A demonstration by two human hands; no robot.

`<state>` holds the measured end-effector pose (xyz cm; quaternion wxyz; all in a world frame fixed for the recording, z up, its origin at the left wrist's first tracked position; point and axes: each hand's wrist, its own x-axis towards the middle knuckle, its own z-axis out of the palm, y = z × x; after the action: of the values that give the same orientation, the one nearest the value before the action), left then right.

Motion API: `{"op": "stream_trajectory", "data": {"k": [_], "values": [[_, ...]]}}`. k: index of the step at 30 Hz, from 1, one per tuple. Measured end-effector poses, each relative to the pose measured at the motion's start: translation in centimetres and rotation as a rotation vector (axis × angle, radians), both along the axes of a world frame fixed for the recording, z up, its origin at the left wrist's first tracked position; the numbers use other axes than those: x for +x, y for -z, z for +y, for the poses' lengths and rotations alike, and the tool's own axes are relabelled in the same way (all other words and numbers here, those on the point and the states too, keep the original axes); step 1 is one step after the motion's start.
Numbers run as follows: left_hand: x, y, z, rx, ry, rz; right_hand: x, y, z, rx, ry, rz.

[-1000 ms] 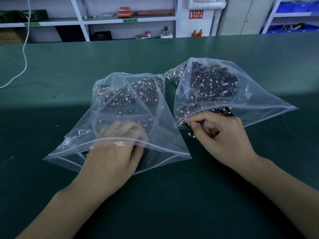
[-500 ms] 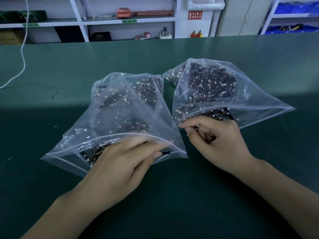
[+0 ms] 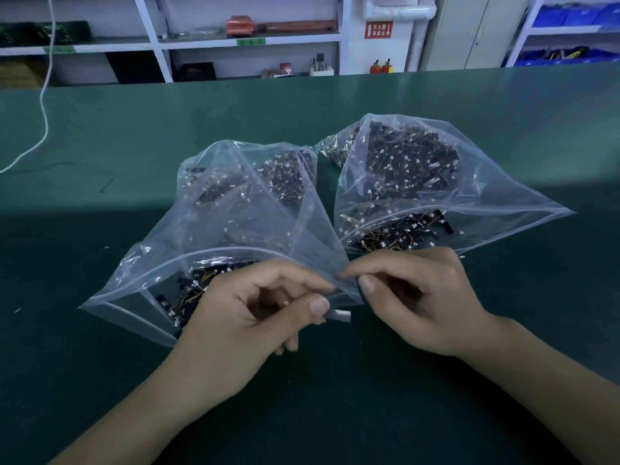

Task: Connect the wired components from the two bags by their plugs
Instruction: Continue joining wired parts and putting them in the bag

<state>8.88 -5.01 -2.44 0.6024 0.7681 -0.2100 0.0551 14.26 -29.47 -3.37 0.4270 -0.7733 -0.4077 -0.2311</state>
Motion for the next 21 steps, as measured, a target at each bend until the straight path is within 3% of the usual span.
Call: {"op": "stream_trajectory", "data": {"k": [3, 7, 21], "values": [[-0.2, 0.0, -0.6, -0.052, -0.091, -0.095, -1.1, -0.4, 0.6, 0.027, -0.133, 0.038], [-0.4, 0.0, -0.8, 0.012, -0.189, -0.32, -1.4, -0.1, 1.3, 0.004, -0.038, -0.05], [0.2, 0.2, -0.4, 0.118, -0.241, -0.391, -1.2, -0.2, 1.3, 0.111, 0.021, -0.067]]}}
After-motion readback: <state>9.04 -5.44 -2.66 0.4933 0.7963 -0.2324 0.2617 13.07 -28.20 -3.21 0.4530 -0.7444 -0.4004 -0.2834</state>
